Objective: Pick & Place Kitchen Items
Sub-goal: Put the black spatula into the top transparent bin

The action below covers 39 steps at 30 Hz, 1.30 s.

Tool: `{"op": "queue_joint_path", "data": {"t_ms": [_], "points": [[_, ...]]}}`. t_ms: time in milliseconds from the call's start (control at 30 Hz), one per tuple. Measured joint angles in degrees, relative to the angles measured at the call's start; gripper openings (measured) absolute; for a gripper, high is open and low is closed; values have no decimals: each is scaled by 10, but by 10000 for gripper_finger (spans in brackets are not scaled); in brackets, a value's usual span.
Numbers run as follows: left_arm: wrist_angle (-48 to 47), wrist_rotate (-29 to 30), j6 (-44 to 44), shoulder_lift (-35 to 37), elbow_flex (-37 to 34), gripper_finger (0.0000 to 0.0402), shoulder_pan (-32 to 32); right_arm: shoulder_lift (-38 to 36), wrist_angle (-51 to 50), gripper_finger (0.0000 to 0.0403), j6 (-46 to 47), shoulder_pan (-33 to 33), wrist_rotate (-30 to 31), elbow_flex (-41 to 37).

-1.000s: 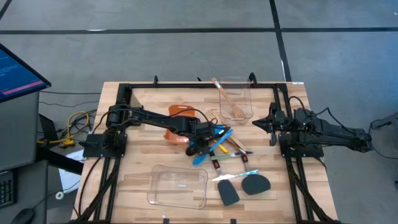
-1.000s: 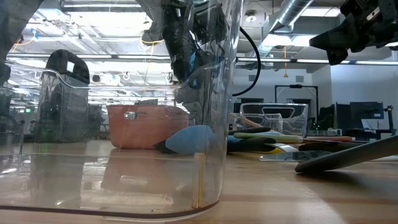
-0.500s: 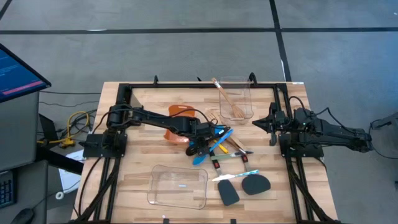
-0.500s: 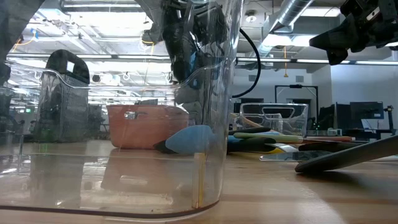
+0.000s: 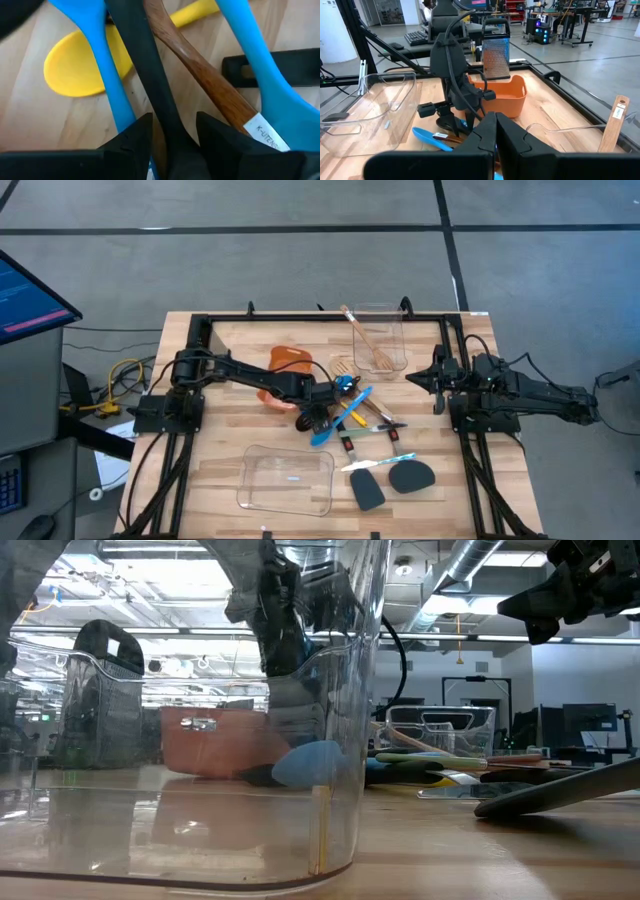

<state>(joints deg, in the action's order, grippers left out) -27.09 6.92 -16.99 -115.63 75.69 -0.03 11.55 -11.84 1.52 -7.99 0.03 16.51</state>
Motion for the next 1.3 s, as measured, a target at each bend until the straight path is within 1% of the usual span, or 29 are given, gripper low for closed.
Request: {"op": "queue_joint_path", "data": {"t_ms": [167,267,433,633,733,967,1133,1300], "points": [[11,0,0,1,-6,139,0,0,0,1,0,0,0,0],[13,0,0,1,-6,129,0,0,0,1,0,0,0,0],[19,-2,-1,1,-6,91,1,0,0,1,0,0,0,0],[22,-3,-1,3,-6,36,0,0,0,1,0,0,0,0],[20,-2,0,10,-6,17,0,0,0,1,0,0,0,0],[20,9,0,50,-7,23,-2,0,0,1,0,0,0,0],[21,48,13,94,-7,17,-8,0,0,1,0,0,0,0],[27,67,34,148,-7,20,-13,0,0,1,0,0,0,0]]}}
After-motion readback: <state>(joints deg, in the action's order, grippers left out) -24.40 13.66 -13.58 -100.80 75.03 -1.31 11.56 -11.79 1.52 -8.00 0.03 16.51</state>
